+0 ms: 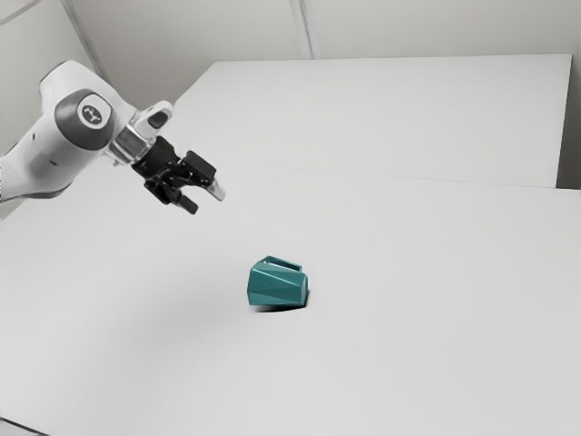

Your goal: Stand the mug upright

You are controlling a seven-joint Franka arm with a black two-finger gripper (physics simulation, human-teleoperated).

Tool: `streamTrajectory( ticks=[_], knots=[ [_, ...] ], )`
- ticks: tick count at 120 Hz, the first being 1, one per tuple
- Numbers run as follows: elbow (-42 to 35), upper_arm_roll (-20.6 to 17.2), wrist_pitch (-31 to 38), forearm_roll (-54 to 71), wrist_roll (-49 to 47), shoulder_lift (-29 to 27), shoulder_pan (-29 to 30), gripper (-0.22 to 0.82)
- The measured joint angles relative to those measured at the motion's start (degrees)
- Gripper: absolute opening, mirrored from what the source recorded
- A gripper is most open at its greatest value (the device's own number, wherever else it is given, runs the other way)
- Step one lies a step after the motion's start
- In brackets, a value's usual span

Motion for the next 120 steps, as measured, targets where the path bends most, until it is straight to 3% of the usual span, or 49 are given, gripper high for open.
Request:
streamTrajectory(
  ticks=[37,74,120],
  knots=[
    [-8.3,0.3,7.6,-15.8,15.8,0.8,-0.2,0.6],
    [-15.2,0.3,8.1,-18.2,25.9,1.5,-0.2,0.6],
    [-16.2,0.3,9.4,-22.0,33.2,6.4,-0.2,0.6]
  ],
)
